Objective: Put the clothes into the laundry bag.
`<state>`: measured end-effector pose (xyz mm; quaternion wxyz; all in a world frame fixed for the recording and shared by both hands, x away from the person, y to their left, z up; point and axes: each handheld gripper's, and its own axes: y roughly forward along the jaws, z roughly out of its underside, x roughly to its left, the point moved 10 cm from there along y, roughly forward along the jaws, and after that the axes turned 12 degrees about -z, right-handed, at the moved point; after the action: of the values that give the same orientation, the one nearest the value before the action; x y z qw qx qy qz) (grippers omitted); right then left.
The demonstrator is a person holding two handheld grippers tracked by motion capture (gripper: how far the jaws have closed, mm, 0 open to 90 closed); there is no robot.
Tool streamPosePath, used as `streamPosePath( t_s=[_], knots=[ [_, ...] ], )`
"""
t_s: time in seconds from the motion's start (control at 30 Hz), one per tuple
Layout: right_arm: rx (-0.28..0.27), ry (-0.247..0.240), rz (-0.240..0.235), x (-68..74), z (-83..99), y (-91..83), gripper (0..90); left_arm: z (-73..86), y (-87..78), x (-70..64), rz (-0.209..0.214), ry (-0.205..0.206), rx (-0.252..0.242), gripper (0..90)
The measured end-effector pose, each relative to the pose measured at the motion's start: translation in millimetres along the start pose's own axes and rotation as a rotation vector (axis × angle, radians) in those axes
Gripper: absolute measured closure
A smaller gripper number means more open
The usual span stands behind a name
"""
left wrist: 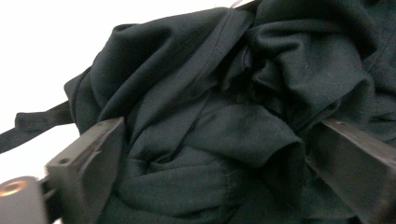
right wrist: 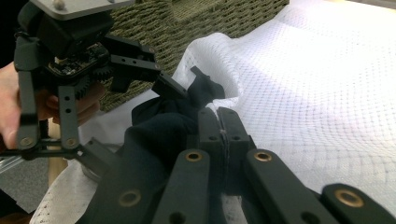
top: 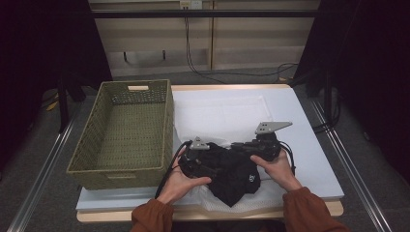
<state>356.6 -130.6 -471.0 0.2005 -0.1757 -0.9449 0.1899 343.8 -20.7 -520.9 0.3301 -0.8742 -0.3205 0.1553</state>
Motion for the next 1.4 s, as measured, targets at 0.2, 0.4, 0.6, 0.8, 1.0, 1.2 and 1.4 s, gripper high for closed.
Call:
streamPosePath(
  t_s=[0.2,0.4,0.6,0.8,1.0,1.2,1.4],
  knots=[
    [0.001,0.004,0.004,-1.0,0.4,0.4,89.3,3.2,-2.4,2.1,-0.018,0.023,0.013,53.1],
    [-0.001,0.014,0.009,-3.7,1.6,2.3,89.3,-2.8,-6.5,-0.5,-0.026,0.017,-0.004,75.9],
    [-0.002,0.007,0.037,-7.1,2.6,3.2,89.3,-21.9,-25.3,-19.4,0.072,0.015,-0.084,77.6],
    [-0.007,0.010,0.049,-8.2,4.7,6.9,89.3,-30.7,-27.2,-43.0,0.152,0.034,-0.118,78.0],
    [-0.007,0.010,0.030,-5.6,6.7,14.4,89.3,-32.3,-15.2,-61.3,0.185,0.080,-0.104,77.9],
    [-0.052,0.016,0.002,-2.3,-1.1,8.3,89.4,-27.5,5.6,-64.8,0.211,0.068,-0.057,78.1],
    [-0.073,-0.018,-0.005,8.6,-12.1,1.1,89.3,-22.4,16.4,-55.1,0.153,0.062,-0.023,78.3]
  ],
)
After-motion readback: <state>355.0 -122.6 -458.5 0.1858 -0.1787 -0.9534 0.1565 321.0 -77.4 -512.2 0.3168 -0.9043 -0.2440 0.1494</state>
